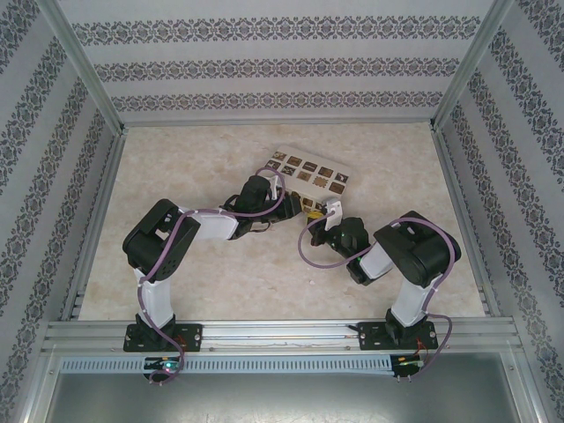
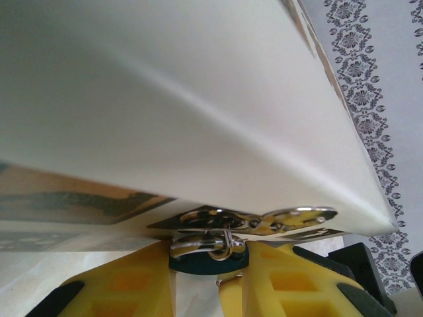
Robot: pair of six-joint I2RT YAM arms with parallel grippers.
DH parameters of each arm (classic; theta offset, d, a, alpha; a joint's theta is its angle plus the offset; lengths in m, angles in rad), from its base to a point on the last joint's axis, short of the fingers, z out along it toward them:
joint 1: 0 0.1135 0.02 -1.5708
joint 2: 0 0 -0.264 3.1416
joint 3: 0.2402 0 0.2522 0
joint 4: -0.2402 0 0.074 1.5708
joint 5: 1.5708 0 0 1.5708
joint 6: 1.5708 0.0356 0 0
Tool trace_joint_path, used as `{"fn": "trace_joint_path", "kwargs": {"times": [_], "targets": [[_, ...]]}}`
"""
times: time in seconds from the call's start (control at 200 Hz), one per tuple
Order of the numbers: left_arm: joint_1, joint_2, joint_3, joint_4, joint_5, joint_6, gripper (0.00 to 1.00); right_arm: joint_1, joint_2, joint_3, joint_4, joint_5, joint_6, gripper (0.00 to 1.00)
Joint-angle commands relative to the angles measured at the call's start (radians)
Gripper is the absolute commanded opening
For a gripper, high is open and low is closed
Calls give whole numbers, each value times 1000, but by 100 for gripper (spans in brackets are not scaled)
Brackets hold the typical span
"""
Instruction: Unlock the padlock with the key
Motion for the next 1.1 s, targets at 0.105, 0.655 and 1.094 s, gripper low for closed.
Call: {"fn": "trace_joint_path", "kwargs": {"times": [0.105, 0.655, 1.094], "targets": [[-13, -51, 30, -2, 49, -15, 26, -9, 20, 59, 70, -46, -4, 0], [-15, -58, 20, 15, 78, -48, 26, -24, 0, 76, 71, -131, -28, 0], [-15, -81, 6, 13, 91, -50, 26, -58, 15, 102, 71, -241, -12, 0]]}}
